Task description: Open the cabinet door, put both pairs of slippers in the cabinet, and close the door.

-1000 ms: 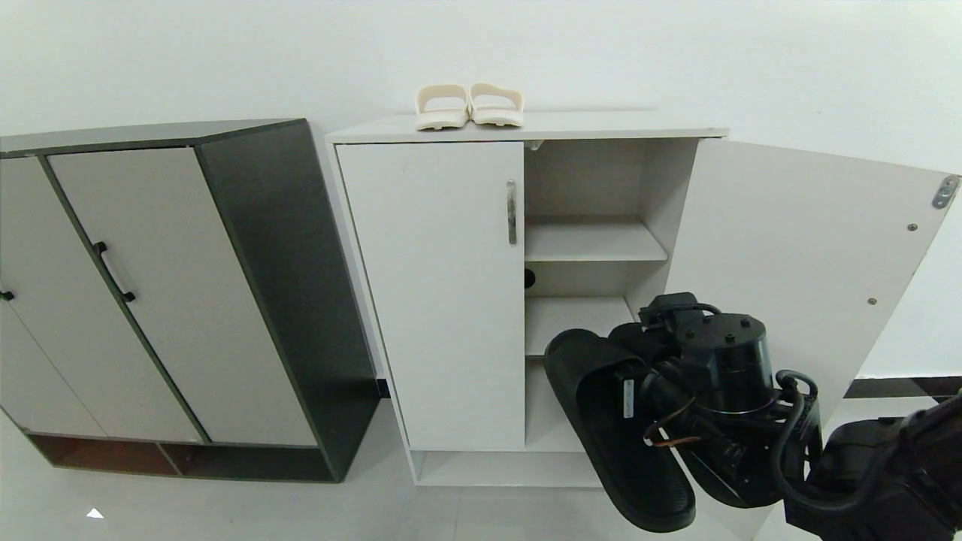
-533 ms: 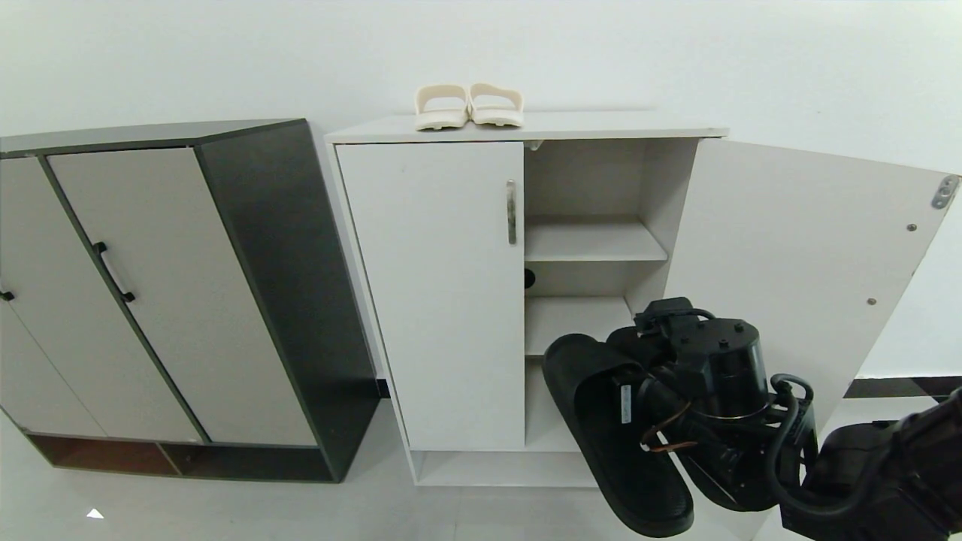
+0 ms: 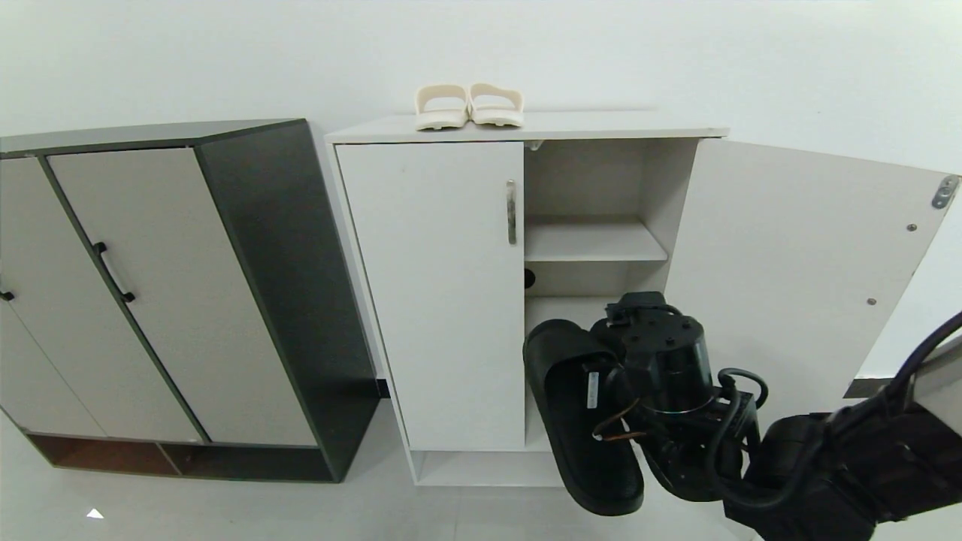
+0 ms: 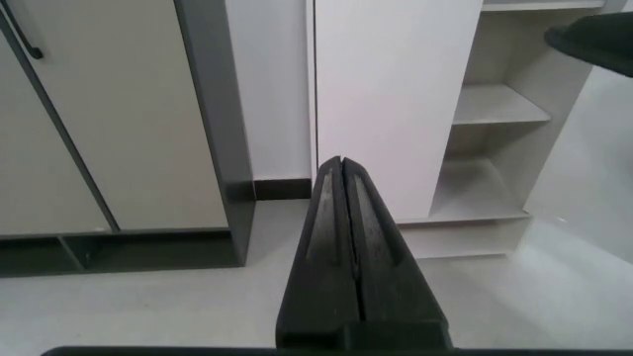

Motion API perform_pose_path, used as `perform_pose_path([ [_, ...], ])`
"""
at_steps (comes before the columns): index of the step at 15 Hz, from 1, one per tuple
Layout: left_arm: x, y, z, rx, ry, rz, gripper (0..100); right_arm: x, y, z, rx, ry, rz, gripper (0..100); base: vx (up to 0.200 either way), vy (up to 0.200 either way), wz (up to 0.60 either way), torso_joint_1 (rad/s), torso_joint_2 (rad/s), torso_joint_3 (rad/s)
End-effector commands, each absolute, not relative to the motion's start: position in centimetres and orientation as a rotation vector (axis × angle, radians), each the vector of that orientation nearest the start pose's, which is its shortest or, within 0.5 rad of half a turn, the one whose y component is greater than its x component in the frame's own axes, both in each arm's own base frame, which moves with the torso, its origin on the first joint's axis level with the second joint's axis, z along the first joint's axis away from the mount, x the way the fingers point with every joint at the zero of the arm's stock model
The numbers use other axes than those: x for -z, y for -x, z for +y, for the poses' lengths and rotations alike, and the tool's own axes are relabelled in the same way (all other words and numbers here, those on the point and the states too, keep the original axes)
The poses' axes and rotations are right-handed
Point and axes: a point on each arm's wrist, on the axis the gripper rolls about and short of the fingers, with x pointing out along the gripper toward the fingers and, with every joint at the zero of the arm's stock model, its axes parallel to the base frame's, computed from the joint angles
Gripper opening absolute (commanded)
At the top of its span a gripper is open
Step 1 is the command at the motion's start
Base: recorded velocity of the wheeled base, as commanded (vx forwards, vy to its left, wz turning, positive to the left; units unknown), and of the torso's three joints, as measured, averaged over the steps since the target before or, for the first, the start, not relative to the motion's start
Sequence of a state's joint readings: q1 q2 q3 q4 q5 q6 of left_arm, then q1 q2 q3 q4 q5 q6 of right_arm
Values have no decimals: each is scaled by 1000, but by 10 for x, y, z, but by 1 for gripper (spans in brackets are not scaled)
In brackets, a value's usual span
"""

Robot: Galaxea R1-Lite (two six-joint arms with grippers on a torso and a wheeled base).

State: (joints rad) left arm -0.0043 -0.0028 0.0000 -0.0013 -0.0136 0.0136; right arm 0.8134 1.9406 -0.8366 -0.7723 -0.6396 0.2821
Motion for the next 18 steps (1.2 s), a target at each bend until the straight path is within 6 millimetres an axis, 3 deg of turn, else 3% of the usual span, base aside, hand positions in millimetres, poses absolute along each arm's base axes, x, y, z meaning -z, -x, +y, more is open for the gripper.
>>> perform_pose_path([
  [1, -76, 23, 0, 18, -14, -2, 0, -107, -259, 254, -130, -36, 298, 0, 0, -200, 0, 2, -2, -2],
  [8, -76, 23, 0, 18, -14, -2, 0, -96, -267, 263, -124, -25, 308, 0, 0, -200, 0, 2, 2, 2],
  [14, -76, 23, 0, 18, -12, -2, 0, -82, -270, 271, -124, -26, 298, 0, 0, 0, 0, 0, 0, 0],
  [18, -76, 23, 0, 18, -12, -2, 0, -70, -282, 284, -124, -24, 295, 0, 0, 0, 0, 0, 0, 0],
])
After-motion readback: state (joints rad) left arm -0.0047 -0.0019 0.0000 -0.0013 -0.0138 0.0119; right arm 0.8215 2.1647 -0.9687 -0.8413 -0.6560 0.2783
